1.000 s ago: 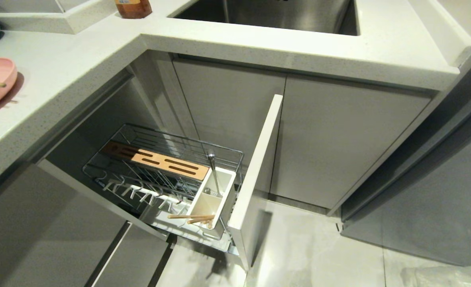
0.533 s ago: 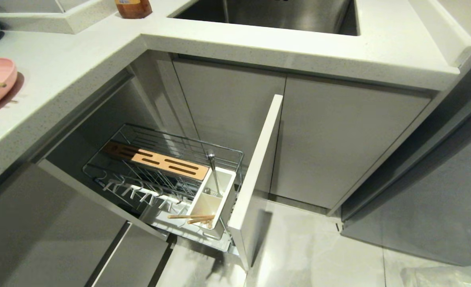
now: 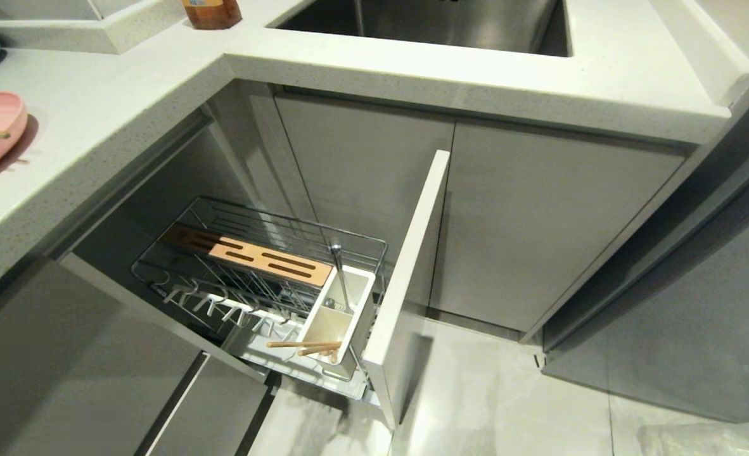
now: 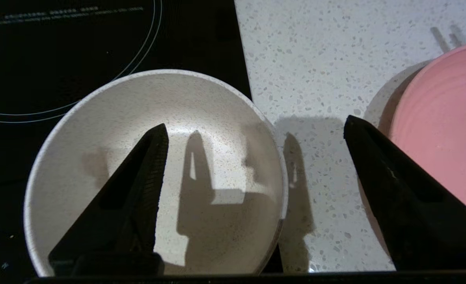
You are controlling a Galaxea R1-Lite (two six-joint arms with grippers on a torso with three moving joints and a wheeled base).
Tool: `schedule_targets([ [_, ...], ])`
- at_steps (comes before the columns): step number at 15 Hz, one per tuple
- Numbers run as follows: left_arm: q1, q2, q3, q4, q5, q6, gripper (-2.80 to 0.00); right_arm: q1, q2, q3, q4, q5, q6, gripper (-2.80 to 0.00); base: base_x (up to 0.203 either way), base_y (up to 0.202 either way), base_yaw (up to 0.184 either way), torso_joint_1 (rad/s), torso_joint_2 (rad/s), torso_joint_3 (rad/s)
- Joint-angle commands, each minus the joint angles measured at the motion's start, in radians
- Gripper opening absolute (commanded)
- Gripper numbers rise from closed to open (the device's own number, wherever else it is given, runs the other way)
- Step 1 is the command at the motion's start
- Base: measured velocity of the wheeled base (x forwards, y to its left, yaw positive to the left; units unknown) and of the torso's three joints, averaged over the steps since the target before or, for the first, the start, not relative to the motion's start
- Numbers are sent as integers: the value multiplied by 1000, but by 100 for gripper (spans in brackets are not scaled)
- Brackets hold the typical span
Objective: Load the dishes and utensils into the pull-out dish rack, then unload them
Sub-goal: Pick up the bowl and place it in the cupboard
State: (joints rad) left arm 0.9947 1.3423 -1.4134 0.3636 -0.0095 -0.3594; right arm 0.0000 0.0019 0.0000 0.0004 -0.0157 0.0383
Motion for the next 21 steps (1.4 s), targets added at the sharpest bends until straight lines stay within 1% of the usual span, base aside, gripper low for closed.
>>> schedule_targets([
  [1,2,12,4,4,-1,-3,0,1,0,3,1,0,0,-280,0,0,0,0,0,0],
  [12,7,23,17,6,-9,-4,0,1,0,3,0,0,0,-280,0,0,0,0,0,0],
  [13,7,23,17,5,-9,-4,-280,0,0,3,0,0,0,-280,0,0,0,0,0,0],
  [21,7,13,14,2,-9,-15,-280,0,0,3,0,-1,0,-280,0,0,0,0,0,0],
])
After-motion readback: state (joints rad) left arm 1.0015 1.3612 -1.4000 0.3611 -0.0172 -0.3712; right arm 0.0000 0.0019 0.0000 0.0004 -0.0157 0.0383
